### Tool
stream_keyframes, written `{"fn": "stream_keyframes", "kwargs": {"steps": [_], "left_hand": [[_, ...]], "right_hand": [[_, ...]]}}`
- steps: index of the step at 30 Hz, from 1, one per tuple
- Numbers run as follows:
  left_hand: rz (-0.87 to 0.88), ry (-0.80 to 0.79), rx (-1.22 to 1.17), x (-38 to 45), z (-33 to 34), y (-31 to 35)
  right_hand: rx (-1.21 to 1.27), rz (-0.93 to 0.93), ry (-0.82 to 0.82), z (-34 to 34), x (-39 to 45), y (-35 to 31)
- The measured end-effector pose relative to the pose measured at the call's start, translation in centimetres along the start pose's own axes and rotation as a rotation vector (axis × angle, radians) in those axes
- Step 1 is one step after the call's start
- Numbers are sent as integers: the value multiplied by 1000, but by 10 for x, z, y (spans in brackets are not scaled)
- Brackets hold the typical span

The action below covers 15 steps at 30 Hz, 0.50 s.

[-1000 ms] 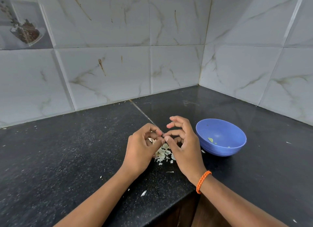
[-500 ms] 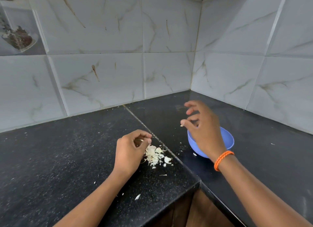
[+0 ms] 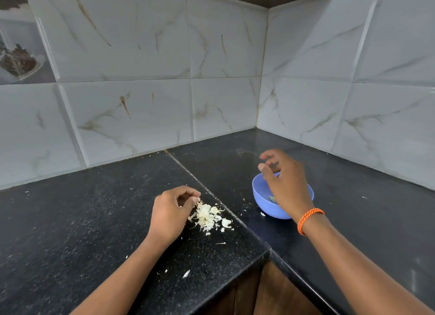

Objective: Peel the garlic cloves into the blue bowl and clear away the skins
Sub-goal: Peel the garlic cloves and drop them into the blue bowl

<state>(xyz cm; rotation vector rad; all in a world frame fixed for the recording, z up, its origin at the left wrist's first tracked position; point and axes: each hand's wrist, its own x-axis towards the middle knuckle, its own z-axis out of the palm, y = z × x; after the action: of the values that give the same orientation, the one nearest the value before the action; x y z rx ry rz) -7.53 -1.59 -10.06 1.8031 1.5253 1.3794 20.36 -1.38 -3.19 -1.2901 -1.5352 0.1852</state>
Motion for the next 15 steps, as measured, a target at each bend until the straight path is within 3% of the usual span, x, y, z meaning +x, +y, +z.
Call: {"fn": "stream_keyframes", "kwargs": {"steps": [3, 9, 15], "left_hand": [[6, -26, 108, 5, -5, -4], [20, -47, 240, 8, -16, -14], [75, -189, 354, 11, -13, -18]], "right_hand": [[-26, -149, -113, 18, -14, -20], [-288, -188, -521, 72, -30, -32], [-382, -145, -564, 96, -32, -33]]}}
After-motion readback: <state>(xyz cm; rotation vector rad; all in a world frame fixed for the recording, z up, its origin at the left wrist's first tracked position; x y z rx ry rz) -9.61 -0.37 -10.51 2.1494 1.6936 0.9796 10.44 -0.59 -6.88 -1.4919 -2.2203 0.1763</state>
